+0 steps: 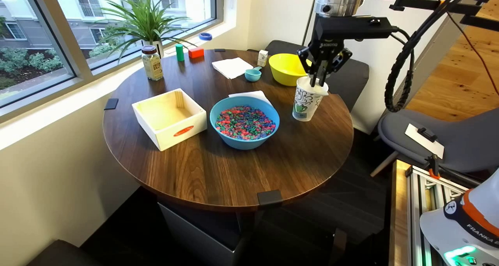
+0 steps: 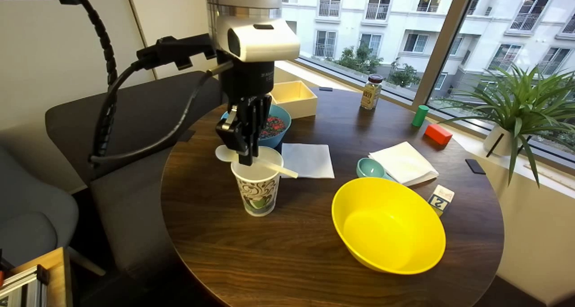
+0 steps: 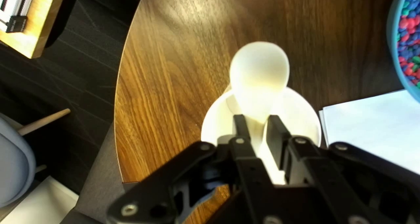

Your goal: Place the coffee cup upright then put the white spoon on top of the coffee cup.

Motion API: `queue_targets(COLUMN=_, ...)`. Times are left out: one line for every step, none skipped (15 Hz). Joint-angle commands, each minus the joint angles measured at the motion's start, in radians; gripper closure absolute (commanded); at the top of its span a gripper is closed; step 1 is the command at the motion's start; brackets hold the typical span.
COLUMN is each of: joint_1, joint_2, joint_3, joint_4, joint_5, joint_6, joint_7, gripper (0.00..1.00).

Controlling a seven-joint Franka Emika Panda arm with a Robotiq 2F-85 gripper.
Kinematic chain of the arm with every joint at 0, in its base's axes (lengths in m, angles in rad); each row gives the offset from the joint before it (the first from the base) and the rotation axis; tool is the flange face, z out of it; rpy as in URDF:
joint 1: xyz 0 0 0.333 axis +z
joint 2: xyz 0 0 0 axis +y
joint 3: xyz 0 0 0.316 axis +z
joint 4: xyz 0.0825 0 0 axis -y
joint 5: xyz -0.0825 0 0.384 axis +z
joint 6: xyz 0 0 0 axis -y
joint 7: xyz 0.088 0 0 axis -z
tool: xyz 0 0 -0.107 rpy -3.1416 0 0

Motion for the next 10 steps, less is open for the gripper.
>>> queue_targets(joint_1=0.003, joint_2=-0.012, joint_3=-0.002, joint_4=-0.013, joint_5=-0.003, joint_6=-0.015, joint_7=0.019, gripper=0.43)
queue_targets(joint_1=0.003, joint_2=-0.013, joint_3=-0.002, joint_4=-0.013, joint_5=-0.002, joint_6=-0.016, joint_7=0.019, gripper=0.37)
queue_targets(joint_1=0.003, joint_2=-0.014, joint_3=-0.003, joint_4=-0.013, joint_5=-0.003, joint_6=-0.015, joint_7=0.019, gripper=0.30)
queue_targets(joint_1=0.003, joint_2=-0.016, joint_3=-0.003, joint_4=-0.013, joint_5=-0.002, joint_6=-0.015, joint_7=0.019, gripper=0.21)
queue_targets(joint_1=0.003, joint_2=-0.019, joint_3=-0.003, joint_4=-0.013, joint_5=-0.005, joint_6=-0.015, joint_7=0.018, gripper=0.14)
queue_targets(joint_1=0.002, joint_2=-0.023, joint_3=-0.002, joint_4=-0.013, joint_5=-0.009, joint_6=-0.015, joint_7=0.018, gripper=0.06)
queue_targets(joint_1=0.001, joint_2=-0.030, joint_3=-0.003, joint_4=-0.014, joint_5=-0.013, joint_6=-0.013, joint_7=0.016, gripper=0.01)
queue_targets(joint_1=0.000, joint_2=-0.038, joint_3=-0.003, joint_4=-0.014, joint_5=-0.022, joint_6=-0.011, joint_7=0.014, gripper=0.00)
queue_targets(joint_1=-0.001, joint_2=-0.052, joint_3=-0.003, joint_4=-0.017, joint_5=-0.036, joint_6=-0.012, joint_7=0.018, gripper=0.00)
queue_targets(joint_1=-0.002, joint_2=-0.067, joint_3=-0.001, joint_4=-0.019, joint_5=-0.048, joint_6=-0.011, joint_7=0.020, gripper=0.00)
